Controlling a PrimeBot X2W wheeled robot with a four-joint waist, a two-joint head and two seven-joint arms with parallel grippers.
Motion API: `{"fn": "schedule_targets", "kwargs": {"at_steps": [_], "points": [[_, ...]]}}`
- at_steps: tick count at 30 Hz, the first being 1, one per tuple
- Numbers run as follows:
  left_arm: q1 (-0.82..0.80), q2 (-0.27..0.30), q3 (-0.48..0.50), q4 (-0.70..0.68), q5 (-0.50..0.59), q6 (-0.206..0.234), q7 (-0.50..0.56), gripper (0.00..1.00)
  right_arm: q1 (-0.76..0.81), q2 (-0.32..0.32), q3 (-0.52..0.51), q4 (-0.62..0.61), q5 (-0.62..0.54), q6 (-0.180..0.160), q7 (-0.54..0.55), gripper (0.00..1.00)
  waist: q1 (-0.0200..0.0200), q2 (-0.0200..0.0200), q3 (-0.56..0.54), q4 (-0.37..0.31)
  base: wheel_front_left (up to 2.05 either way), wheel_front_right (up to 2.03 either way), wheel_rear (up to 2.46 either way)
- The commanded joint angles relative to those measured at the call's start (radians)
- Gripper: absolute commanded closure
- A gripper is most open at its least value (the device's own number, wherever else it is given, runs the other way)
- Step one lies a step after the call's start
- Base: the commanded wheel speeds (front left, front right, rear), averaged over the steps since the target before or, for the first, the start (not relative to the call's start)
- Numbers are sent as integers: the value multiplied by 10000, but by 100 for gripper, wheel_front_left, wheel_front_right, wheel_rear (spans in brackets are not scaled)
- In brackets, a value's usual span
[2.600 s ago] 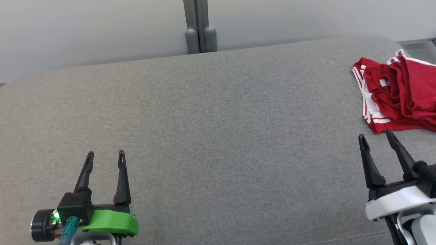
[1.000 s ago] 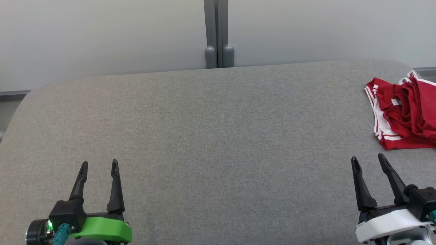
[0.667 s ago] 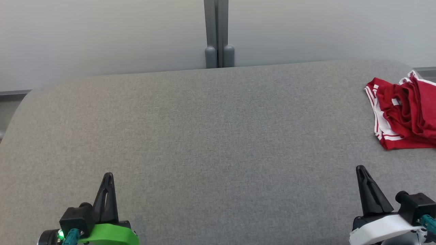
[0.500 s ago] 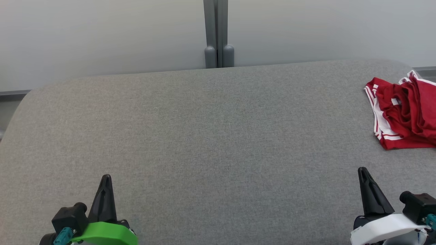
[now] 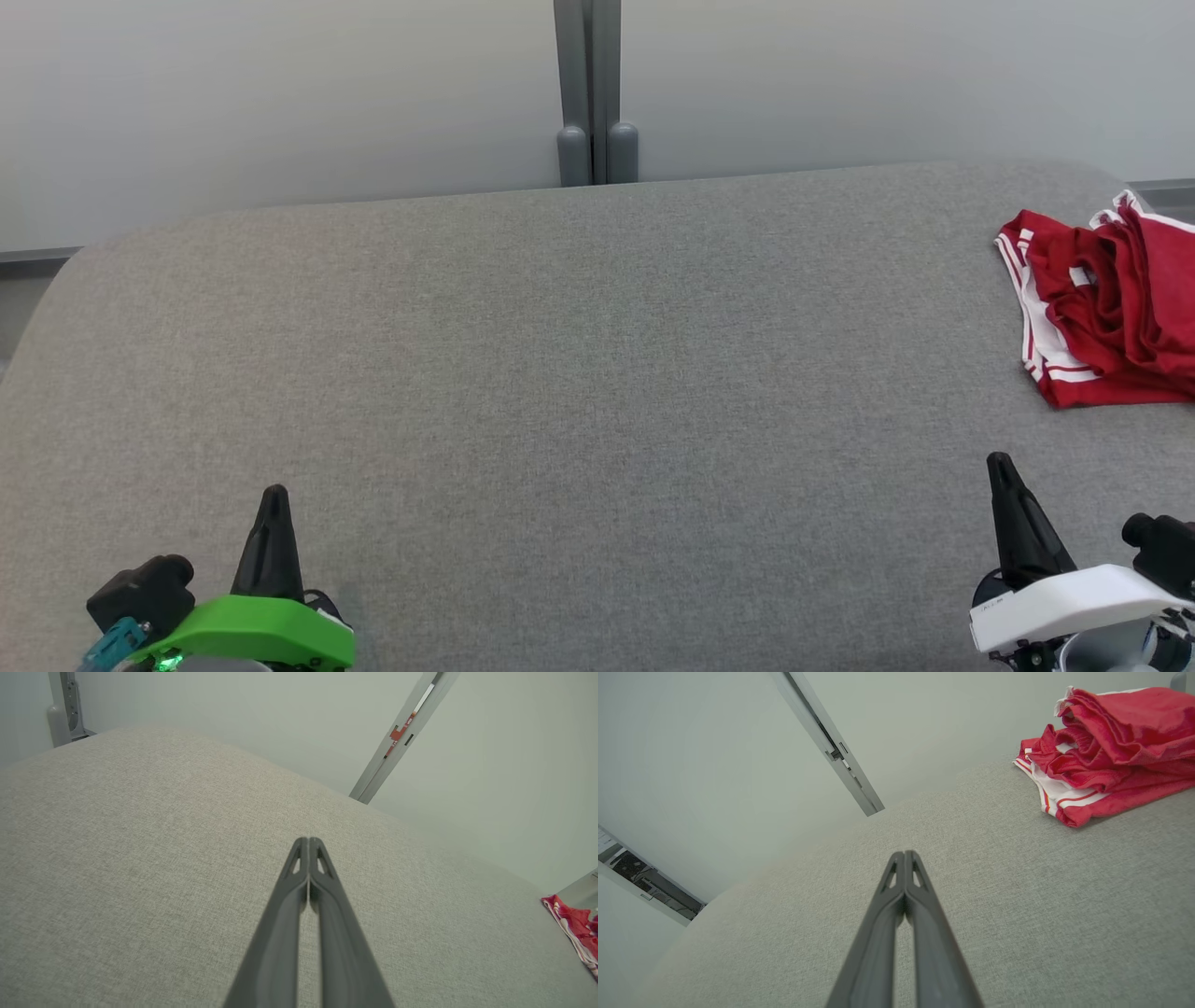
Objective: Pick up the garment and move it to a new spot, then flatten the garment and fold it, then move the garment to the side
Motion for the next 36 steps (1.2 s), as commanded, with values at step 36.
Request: {"fn": "schedule_targets", "kwargs": {"at_steps": [36], "points": [[-770,-476,1161,184,-4469,-900,1254,100,-1008,268,-332,485,4859,-7,1101,100,0,0,47,-107,0,0,0]]}}
